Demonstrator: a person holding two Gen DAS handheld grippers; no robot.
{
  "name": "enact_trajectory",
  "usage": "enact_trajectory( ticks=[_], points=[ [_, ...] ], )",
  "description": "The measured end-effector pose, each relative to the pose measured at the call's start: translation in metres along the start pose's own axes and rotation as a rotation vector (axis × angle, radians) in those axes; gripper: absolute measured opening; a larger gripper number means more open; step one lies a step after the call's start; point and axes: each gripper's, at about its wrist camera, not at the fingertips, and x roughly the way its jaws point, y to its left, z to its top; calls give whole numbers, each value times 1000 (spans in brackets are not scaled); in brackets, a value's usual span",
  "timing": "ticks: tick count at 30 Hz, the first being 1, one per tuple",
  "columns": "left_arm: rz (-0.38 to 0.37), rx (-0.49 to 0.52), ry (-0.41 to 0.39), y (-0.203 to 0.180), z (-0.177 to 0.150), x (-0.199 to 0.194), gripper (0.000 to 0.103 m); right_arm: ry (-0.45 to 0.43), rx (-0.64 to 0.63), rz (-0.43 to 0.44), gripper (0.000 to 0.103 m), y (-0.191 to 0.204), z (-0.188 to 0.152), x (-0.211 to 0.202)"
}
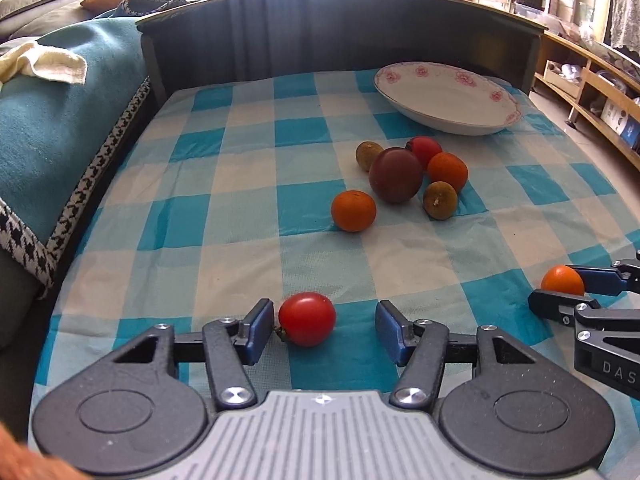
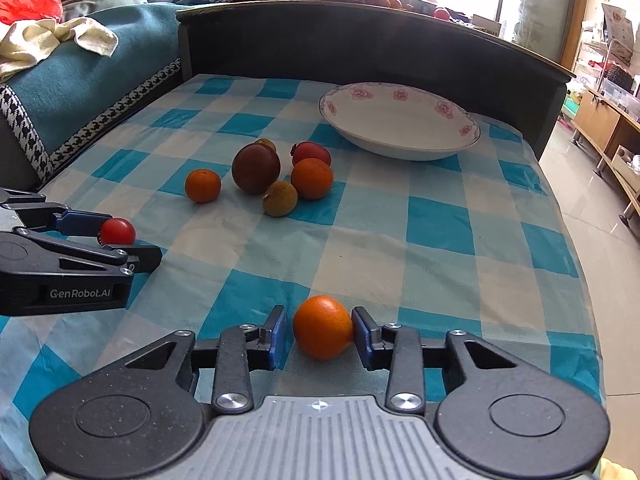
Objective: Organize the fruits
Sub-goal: 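Close the left gripper on the red tomato while the right gripper grasps the orange, then carry both fruits over the flowered plate and open both grippers to drop them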
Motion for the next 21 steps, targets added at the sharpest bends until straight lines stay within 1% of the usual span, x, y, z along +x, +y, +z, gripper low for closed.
enact_trajectory(
  ticks=[4,5,6,7,9,14,21],
  points=[
    [9,49,-13,-8,-1,-4,53,2,1,0,26,0,0,-2],
    [25,56,-13,-9,-1,-5,45,3,2,0,26,0,0,-2],
    [39,65,-10,-9,-1,-5,41,4,4,1,26,-1,0,-2],
    [37,61,-11,-6,-2,-6,39,6,6,3,26,-1,0,-2],
    [28,42,-5,-2,-1,-7,37,7,6,5,26,-1,0,-3],
    [13,43,3,-3,-2,-11,37,13,11,8,25,-2,0,-4],
    [-12,94,-39,-22,11,-17,37,-8,14,11,25,-1,6,-10]
  ],
)
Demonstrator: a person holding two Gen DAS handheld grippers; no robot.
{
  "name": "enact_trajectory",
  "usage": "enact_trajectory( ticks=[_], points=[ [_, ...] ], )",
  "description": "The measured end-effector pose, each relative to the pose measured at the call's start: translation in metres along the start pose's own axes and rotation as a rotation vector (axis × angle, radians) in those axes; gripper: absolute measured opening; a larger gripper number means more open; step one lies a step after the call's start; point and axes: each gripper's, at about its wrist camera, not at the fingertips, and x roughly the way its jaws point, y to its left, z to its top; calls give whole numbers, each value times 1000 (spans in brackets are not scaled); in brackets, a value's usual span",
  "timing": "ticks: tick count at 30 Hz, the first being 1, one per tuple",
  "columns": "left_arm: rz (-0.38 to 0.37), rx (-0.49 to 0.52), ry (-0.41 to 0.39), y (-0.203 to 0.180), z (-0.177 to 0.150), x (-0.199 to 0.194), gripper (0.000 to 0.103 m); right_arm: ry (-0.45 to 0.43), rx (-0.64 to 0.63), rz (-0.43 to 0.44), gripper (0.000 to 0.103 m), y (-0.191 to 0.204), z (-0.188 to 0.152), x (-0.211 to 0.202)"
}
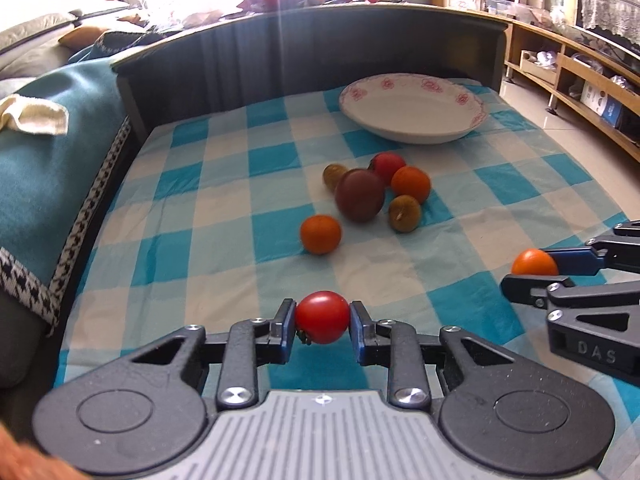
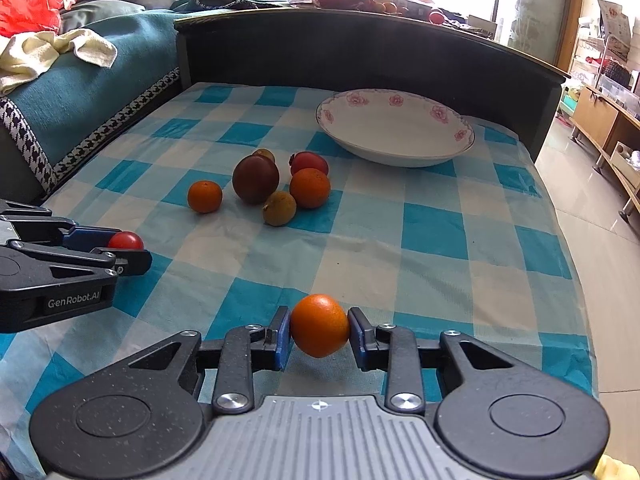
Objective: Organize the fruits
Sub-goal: 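Carry both fruits over the flowered plate and open both grippers to drop them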
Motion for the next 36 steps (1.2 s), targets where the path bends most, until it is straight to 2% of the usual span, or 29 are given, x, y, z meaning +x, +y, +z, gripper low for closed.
enact_trajectory(
  ticks=[9,15,19,26,31,36],
  points=[
    [-30,18,-35,-14,29,2,37,-19,50,7,25,-6,18,-5],
    [-50,-4,-63,-11,59,7,37,-40,78,-1,25,-16,39,-10],
    [-52,19,-82,-15,79,13,37,-55,100,-3,25,-25,58,-8],
    [-68,20,-104,-15,116,38,37,-71,133,-8,25,-48,90,10],
    [-95,4,-88,-16,132,62,37,-73,141,-10,25,-65,105,31],
    [-99,35,-101,-24,144,78,37,-84,147,0,25,-79,121,50]
  ],
)
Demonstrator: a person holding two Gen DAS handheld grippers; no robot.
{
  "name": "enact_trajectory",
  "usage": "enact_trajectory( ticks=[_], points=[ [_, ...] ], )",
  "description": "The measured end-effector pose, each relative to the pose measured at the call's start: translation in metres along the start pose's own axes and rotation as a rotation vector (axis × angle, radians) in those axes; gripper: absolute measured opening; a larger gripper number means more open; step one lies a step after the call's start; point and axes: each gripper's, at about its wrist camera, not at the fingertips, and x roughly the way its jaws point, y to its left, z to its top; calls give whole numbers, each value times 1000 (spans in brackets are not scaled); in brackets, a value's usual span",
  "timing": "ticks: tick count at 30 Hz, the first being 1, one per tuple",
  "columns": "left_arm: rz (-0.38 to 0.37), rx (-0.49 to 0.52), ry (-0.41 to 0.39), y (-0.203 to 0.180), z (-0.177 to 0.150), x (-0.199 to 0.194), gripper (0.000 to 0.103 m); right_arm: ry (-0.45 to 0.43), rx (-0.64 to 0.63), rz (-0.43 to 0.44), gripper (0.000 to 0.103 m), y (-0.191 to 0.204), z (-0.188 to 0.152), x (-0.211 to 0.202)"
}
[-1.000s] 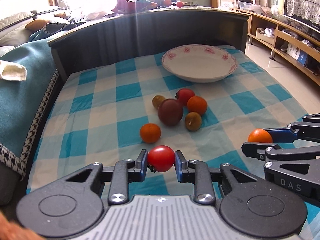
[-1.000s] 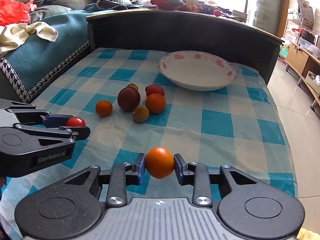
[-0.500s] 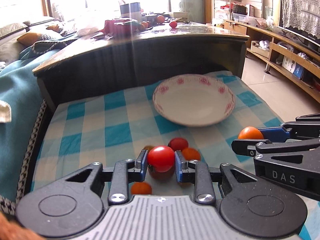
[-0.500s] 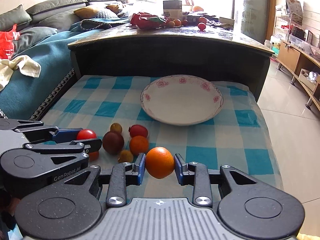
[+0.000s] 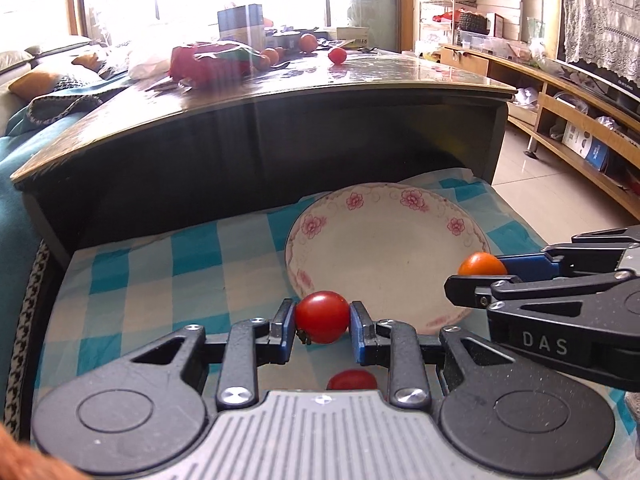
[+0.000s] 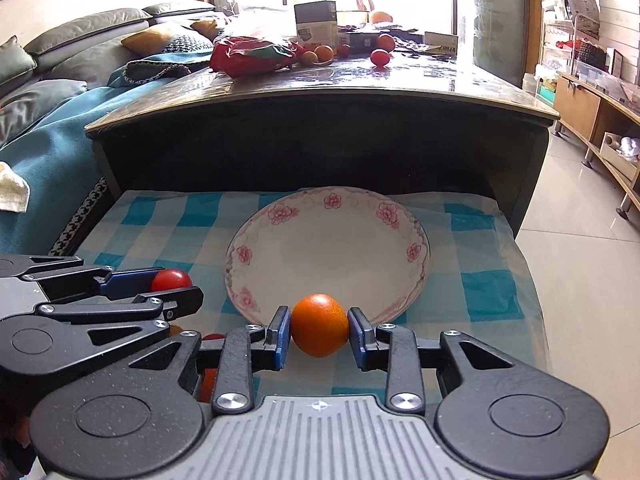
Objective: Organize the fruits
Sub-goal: 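Carry both fruits over the flowered plate and open both grippers to drop them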
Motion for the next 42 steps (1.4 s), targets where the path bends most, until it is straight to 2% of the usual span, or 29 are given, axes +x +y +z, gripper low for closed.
enact_trajectory(
  ticks=[7,21,34,42],
  points=[
    [-16,15,-1,-3,9,21,37,14,-10,-1,25,-12,6,24],
    [-39,14,21,-5,6,45,37,38,-30,12,26,-22,8,50],
    [-51,16,13,-5,5,50,38,40,-31,11,26,-24,7,59],
    [-47,8,7,-3,5,48,39,23,-23,3,32,-27,8,56]
  ],
)
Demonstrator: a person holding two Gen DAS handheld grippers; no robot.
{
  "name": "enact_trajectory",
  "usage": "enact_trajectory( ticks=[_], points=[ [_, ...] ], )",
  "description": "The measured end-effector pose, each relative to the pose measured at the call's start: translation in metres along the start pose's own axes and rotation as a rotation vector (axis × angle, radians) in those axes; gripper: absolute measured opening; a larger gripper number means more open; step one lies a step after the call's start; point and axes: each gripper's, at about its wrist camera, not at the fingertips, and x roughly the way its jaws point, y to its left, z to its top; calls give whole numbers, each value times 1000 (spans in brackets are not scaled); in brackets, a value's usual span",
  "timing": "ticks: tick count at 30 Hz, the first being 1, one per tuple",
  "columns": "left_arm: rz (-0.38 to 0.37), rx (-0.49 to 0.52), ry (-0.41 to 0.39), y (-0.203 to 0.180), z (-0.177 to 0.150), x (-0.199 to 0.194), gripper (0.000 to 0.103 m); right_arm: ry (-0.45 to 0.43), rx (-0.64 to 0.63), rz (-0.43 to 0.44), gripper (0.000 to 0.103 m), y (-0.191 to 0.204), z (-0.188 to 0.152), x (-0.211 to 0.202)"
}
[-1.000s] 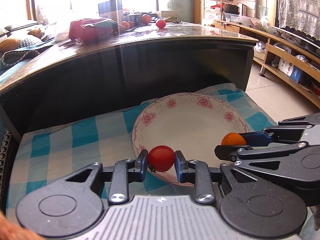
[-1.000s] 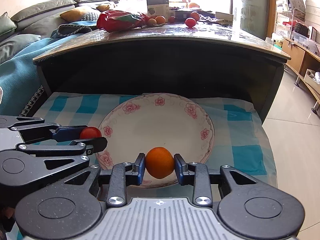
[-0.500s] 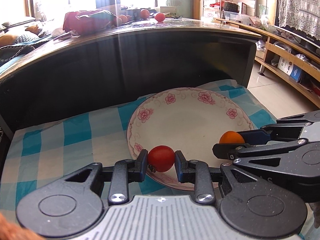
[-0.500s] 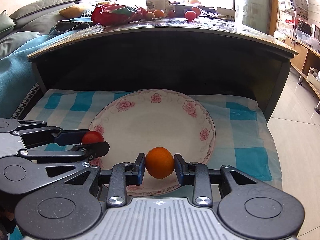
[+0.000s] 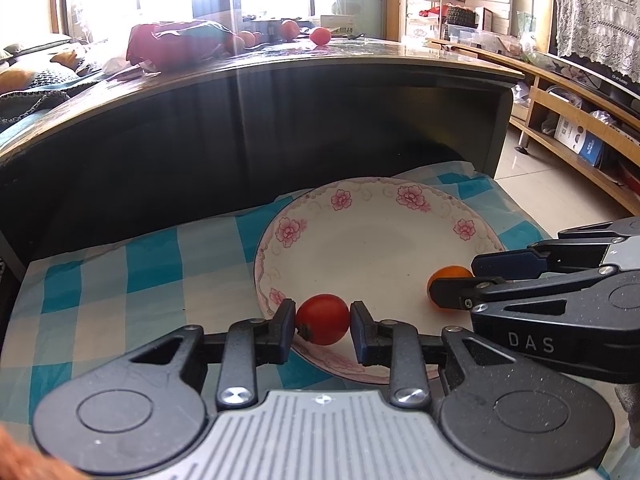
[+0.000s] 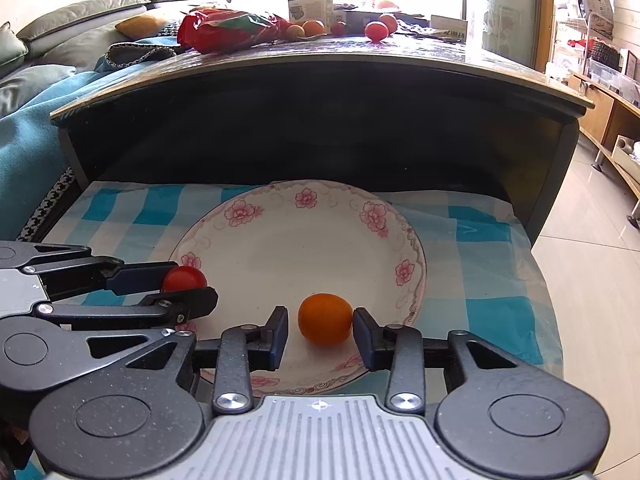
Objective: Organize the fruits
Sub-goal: 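Carry both fruits over the flowered plate and open both grippers to drop them, then move the left tool to the tangerine while the right tool reaches the brown kiwi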
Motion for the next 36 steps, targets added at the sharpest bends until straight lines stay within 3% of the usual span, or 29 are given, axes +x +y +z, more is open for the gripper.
enact_trajectory(
  ticks=[14,26,36],
  points=[
    [17,-19,-36,8,8,-22,39,-53,27,-9,32,-8,7,-15],
    [45,-17,-48,15,3,-85,39,-139,105,-10,32,-17,16,-58],
    [52,-16,-8,33,-36,-138,42,-43,42,73,33,27,-22,-86]
  ],
)
